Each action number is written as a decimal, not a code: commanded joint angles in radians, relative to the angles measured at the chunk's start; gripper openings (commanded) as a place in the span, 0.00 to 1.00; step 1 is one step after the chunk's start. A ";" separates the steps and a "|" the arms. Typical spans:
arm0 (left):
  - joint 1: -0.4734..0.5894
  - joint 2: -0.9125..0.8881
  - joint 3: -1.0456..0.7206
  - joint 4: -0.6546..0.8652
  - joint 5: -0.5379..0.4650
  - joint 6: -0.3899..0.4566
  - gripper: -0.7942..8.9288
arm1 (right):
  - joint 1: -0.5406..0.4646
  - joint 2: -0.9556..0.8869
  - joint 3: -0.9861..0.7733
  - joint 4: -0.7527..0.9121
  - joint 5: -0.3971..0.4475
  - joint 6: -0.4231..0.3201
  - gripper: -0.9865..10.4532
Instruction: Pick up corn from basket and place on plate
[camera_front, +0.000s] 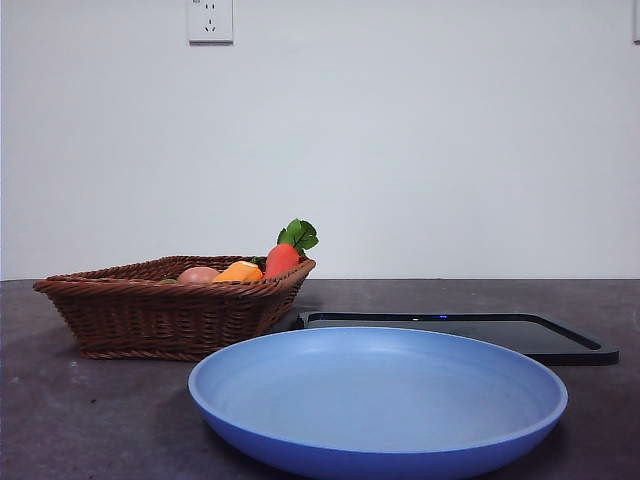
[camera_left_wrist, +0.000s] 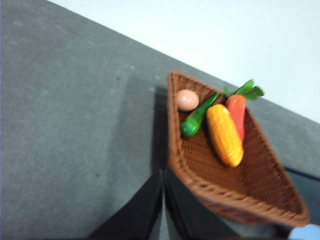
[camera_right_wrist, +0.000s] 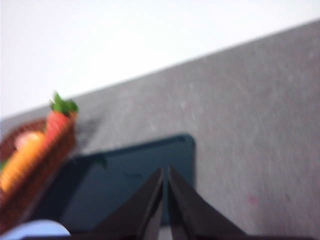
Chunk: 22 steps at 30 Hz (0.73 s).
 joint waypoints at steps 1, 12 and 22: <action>0.000 0.021 0.080 -0.032 0.004 -0.011 0.09 | 0.000 0.016 0.083 -0.032 -0.006 0.022 0.09; 0.000 0.275 0.369 -0.170 0.212 0.079 0.09 | 0.010 0.297 0.412 -0.300 -0.198 -0.116 0.09; -0.072 0.493 0.556 -0.374 0.336 0.264 0.09 | 0.127 0.575 0.578 -0.499 -0.333 -0.315 0.09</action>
